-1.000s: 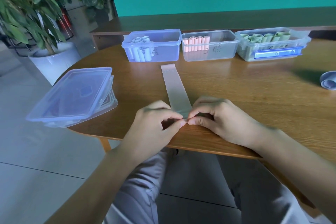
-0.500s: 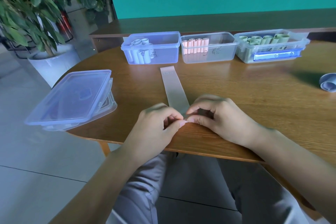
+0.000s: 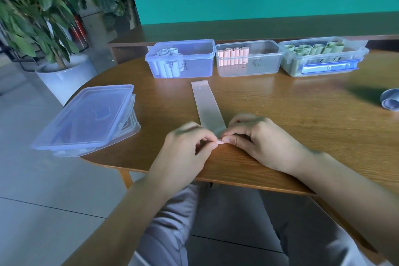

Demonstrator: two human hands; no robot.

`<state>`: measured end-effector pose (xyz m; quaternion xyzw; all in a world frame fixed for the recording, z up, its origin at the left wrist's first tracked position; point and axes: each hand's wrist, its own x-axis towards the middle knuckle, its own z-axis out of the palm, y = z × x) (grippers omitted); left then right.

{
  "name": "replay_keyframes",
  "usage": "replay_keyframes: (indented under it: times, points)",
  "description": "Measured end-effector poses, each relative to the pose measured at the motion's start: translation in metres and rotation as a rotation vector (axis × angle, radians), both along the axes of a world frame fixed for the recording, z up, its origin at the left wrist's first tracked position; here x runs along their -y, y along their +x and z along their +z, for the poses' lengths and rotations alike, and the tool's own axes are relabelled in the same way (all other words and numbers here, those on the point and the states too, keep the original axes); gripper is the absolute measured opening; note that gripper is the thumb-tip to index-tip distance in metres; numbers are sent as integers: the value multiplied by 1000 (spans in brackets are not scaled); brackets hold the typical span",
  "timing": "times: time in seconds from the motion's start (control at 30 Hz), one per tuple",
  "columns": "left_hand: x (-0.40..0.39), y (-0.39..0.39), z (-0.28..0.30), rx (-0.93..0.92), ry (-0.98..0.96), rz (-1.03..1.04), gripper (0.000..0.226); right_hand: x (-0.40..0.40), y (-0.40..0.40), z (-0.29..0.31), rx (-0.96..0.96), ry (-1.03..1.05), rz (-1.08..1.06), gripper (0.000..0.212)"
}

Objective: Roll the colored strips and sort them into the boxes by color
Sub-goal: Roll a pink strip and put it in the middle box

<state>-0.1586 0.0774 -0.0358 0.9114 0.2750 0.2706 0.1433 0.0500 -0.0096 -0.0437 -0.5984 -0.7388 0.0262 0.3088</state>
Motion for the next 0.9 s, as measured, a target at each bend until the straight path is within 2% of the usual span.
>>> replay_keyframes:
  times: [0.17, 0.27, 0.4, 0.63, 0.77, 0.9]
  points:
    - [-1, 3, 0, -34, -25, 11, 12, 1, -1, 1, 1, 60, -7, 20]
    - [-2, 4, 1, -33, -24, 17, 15, 0, 0, 1, 2, 34, 6, 18]
    - [-3, 6, -1, -38, 12, 41, 22, -3, 0, 2, 16, -21, -32, 27]
    - [-5, 5, 2, 0, 13, 15, 6, -8, 4, 2, 30, -17, -27, 29]
    - [-6, 7, 2, -37, 4, 36, 11, -9, 5, 2, 19, 33, -11, 27]
    - [-8, 8, 0, -38, -2, 43, 16, -9, 7, 4, 29, -20, -2, 24]
